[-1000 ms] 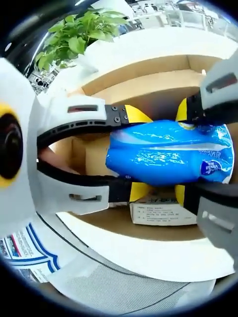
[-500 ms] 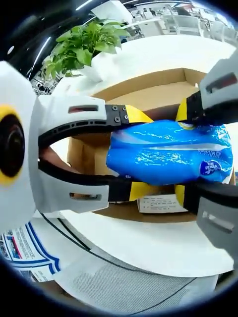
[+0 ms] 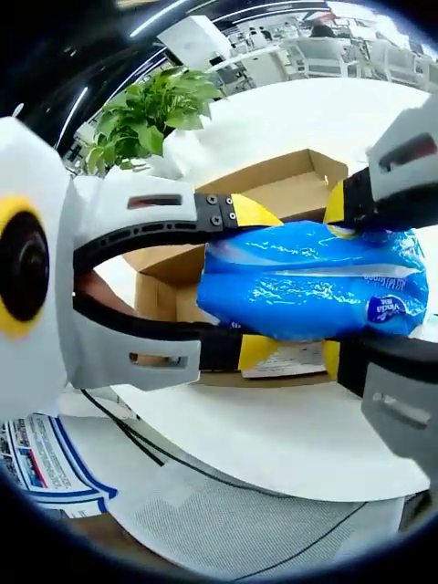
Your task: Operate the shoe box by opening the lid, removing the specified soft item, and placing it in the target area until the item is outside and the box remains undamaged.
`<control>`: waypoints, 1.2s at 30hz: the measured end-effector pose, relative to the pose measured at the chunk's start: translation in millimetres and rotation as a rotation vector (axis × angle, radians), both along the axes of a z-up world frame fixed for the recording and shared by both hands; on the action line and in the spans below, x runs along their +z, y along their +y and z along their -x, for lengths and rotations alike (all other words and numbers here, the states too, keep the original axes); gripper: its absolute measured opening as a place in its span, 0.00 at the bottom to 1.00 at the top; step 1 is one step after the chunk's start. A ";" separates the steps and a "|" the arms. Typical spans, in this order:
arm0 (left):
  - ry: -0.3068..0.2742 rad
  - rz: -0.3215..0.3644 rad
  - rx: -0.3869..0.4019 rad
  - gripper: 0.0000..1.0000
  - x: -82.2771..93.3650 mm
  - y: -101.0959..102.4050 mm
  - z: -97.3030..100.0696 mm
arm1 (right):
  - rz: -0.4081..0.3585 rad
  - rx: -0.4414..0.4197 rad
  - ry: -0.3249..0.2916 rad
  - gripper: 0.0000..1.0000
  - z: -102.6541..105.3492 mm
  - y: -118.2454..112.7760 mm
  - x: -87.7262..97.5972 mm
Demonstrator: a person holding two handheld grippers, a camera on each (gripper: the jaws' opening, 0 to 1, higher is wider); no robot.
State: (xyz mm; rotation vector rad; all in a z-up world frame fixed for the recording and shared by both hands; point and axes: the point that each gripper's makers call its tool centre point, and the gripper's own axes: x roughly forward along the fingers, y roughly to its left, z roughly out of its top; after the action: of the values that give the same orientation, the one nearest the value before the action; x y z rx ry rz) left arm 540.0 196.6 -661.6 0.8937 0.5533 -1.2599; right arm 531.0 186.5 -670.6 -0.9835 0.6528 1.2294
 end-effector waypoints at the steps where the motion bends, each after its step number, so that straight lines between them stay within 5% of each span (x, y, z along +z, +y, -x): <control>1: -0.002 -0.001 -0.007 0.44 0.8 -3.1 0.7 | -0.001 -0.005 -0.001 0.40 0.5 -2.8 1.1; 17: -0.033 0.004 -0.109 0.44 24.7 -65.9 10.1 | 0.006 -0.098 -0.033 0.40 12.4 -63.4 24.7; 36: -0.008 0.032 -0.230 0.44 14.3 -165.3 56.4 | 0.044 -0.223 0.003 0.40 49.1 -168.7 12.6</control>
State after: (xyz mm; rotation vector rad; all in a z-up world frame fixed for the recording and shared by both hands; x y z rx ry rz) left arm 483.6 31.3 -647.3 0.9545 0.4312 -1.4678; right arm 481.8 17.9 -658.0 -0.9184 0.7733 1.0242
